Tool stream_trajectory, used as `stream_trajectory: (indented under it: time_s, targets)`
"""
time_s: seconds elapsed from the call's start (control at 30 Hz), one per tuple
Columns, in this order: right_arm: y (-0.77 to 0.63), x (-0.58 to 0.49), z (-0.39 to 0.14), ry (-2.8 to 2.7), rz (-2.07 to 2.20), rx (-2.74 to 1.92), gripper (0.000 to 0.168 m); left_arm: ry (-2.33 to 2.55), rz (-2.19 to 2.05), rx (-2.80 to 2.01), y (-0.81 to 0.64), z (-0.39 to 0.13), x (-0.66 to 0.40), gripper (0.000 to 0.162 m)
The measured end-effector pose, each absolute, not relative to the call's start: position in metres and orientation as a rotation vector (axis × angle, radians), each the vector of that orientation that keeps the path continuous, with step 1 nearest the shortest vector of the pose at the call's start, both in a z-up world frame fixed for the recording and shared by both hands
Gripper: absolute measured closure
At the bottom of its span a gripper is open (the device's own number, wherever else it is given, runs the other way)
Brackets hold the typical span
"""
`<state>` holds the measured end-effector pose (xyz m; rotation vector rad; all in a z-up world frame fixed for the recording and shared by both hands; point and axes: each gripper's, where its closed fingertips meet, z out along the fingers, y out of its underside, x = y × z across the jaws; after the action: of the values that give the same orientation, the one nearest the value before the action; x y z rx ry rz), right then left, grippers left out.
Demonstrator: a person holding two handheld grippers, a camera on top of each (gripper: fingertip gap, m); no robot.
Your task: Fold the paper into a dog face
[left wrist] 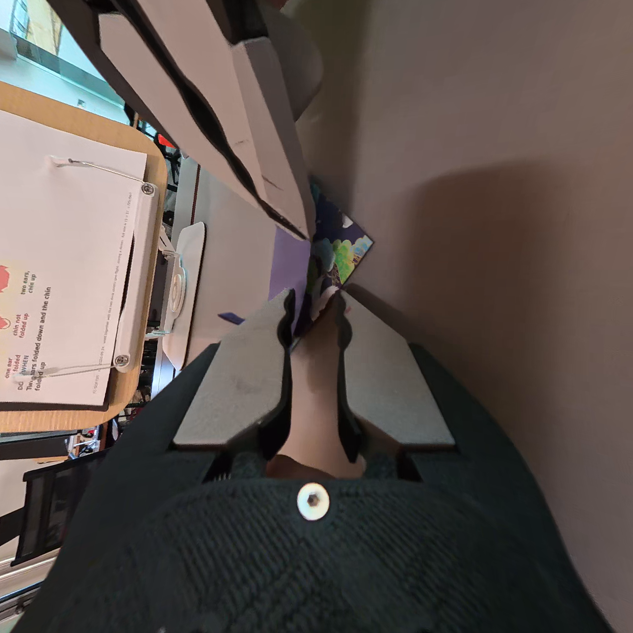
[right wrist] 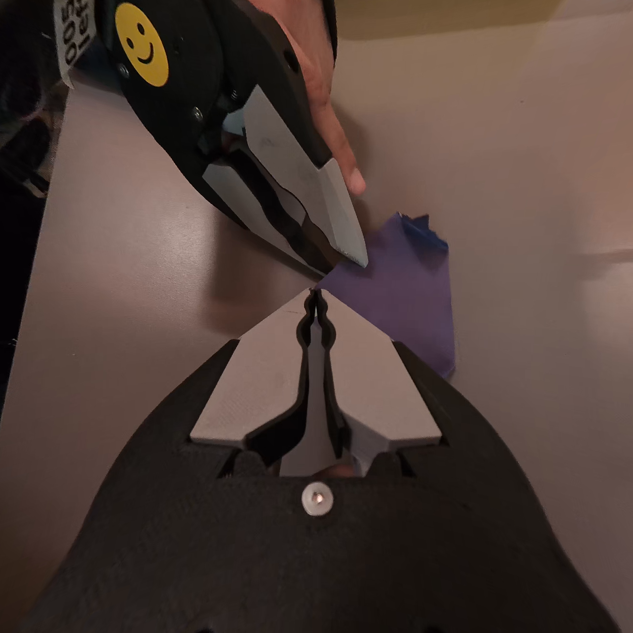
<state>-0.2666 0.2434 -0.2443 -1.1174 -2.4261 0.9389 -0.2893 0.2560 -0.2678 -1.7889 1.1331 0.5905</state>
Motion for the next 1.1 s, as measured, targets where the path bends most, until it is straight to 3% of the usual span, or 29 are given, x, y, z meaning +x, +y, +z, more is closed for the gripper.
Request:
stream_trajectory:
  time_s: [0.13,1.1]
  targets:
    - [0.243,-0.266,-0.237,-2.406,1.006,-1.125,0.168,1.187,0.642,-1.777,0.258,-0.270,-0.291,0.147]
    - [0.262,-0.265,-0.204,-2.216,1.397,-1.174,0.168,1.168,0.744,-1.617,0.275,-0.251,-0.289,0.117]
